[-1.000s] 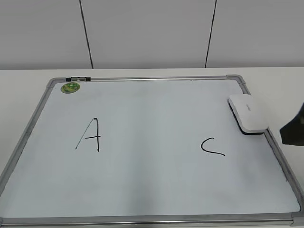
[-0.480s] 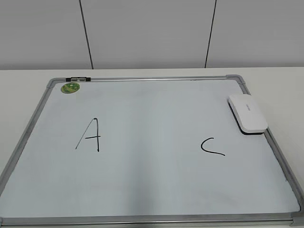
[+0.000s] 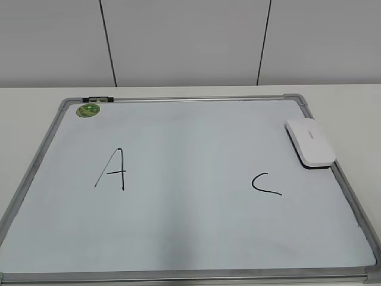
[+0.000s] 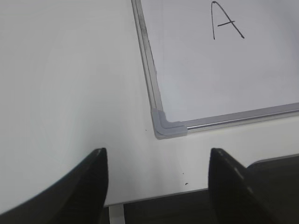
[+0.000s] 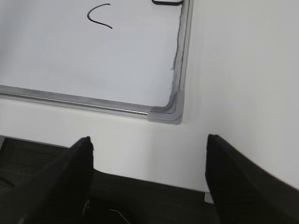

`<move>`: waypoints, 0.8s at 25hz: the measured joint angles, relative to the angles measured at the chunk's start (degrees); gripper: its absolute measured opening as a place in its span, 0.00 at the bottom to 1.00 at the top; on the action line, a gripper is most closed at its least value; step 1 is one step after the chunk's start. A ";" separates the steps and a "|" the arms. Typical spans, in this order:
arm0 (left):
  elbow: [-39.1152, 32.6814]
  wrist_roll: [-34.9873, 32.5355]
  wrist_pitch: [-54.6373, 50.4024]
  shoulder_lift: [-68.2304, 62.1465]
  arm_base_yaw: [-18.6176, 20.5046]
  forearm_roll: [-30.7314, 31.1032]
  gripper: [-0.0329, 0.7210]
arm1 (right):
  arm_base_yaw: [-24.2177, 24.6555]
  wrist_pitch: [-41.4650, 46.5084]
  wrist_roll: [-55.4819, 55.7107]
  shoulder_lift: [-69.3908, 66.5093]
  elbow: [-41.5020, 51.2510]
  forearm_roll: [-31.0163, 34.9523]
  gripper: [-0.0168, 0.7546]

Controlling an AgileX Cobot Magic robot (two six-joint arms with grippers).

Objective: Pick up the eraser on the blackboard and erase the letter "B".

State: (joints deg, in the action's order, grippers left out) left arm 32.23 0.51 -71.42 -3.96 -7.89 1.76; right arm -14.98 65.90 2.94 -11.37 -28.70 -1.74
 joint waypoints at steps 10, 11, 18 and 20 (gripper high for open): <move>-0.80 -0.51 2.86 2.83 0.00 0.11 0.70 | 0.00 -0.42 -4.25 1.96 0.74 2.93 0.74; -0.89 -0.51 3.42 2.83 0.00 0.11 0.70 | 0.00 -0.42 -4.25 1.96 0.74 2.93 0.74; -2.80 -0.51 7.37 2.83 0.00 0.11 0.66 | 0.00 -0.46 -4.33 1.96 0.74 2.93 0.74; -2.93 -0.51 7.37 2.83 0.00 0.11 0.66 | 0.00 -0.46 -4.33 1.96 0.74 2.93 0.74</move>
State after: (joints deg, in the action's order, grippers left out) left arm 29.30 0.00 -64.05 -1.13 -7.89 1.87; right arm -14.98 65.44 -1.39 -9.41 -27.96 1.19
